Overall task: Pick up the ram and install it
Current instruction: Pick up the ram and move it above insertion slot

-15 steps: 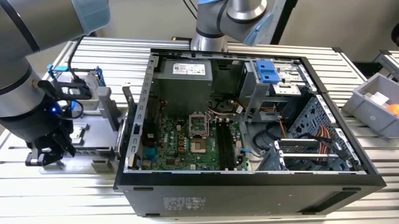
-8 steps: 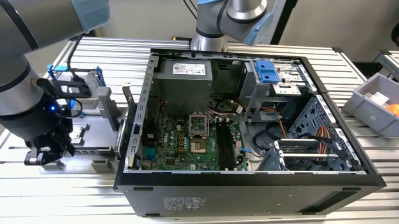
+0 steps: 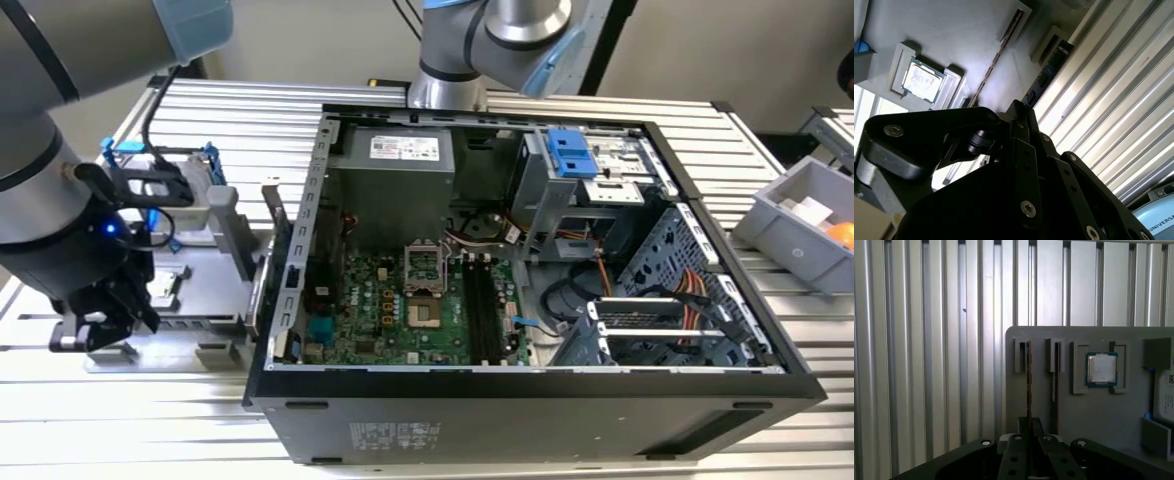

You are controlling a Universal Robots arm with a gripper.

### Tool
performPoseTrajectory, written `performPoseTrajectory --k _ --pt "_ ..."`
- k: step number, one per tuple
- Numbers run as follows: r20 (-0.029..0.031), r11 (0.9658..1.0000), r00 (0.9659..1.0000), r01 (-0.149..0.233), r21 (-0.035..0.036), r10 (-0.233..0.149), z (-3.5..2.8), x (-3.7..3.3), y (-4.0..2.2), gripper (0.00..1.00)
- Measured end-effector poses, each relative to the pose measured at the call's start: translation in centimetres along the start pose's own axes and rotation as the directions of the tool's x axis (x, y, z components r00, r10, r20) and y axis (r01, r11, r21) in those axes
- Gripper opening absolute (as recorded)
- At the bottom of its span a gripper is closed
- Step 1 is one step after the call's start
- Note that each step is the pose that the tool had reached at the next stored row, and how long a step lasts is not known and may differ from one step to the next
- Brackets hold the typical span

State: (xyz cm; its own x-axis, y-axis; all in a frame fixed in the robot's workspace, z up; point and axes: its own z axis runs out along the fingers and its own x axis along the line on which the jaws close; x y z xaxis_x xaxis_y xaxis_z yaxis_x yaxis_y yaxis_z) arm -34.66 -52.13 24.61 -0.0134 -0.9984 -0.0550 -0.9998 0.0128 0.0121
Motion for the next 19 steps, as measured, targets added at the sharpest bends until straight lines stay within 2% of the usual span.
performPoseTrajectory --k 19 --pt "0.0000 1.0000 1.0000 0.000 0.0000 0.000 -0.73 -0.04 0.01 0.00"
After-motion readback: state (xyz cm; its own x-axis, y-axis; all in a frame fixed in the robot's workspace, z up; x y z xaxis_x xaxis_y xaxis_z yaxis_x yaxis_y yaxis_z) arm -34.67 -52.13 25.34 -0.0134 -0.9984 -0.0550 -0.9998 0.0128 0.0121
